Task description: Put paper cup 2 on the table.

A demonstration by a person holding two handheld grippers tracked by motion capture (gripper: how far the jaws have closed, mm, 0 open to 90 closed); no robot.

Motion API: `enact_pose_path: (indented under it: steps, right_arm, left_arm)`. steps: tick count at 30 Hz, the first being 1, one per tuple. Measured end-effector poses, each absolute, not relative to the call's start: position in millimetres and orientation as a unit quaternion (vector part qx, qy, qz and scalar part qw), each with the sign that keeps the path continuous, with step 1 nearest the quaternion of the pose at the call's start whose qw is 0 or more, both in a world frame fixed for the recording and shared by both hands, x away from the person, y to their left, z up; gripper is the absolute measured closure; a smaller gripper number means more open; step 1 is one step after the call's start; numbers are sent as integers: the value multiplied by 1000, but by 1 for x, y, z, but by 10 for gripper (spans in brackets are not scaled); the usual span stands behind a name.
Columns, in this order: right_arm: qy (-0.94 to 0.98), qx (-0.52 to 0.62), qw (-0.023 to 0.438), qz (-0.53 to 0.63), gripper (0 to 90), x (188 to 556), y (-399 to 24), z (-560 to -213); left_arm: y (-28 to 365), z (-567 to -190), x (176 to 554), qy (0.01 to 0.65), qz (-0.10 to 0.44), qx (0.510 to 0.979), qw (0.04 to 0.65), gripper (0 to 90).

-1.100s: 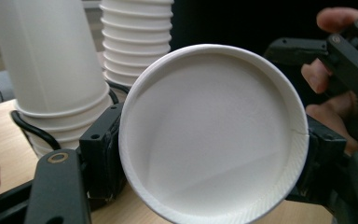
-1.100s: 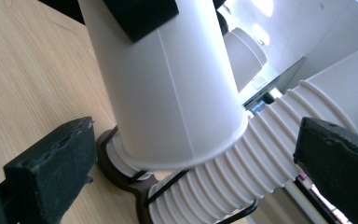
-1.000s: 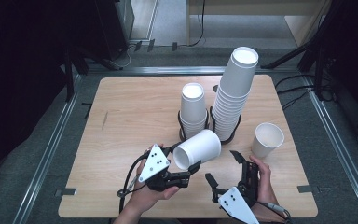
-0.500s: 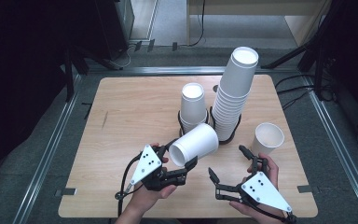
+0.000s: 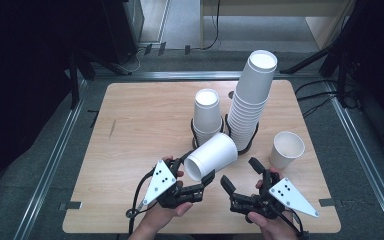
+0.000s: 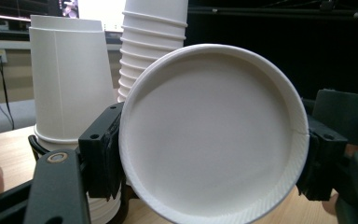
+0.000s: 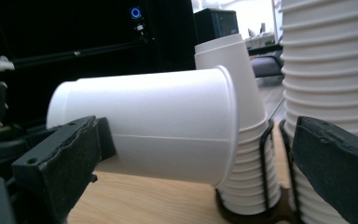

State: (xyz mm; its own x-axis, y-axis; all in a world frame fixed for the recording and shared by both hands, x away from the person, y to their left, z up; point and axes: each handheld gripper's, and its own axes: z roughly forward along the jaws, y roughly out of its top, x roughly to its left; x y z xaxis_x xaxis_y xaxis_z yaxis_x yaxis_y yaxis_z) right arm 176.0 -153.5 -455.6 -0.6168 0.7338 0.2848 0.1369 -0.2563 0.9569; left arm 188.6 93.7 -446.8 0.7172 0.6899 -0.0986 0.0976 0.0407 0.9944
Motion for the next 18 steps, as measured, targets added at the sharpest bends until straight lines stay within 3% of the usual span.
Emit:
enact_pose_path:
  steps: [5,10,18]
  right_arm:
    - [542,425,154,709,59,177,-152,-456]
    - [492,484,60,721,61,180,-152,-460]
    - [400,570,-73,714,0,187,-151,-461]
  left_arm:
    - [92,-449,187,301,235,649,658,249]
    - [91,-454,185,299,236,638,669,249]
    - [89,-459,185,299,233,636,672,249]
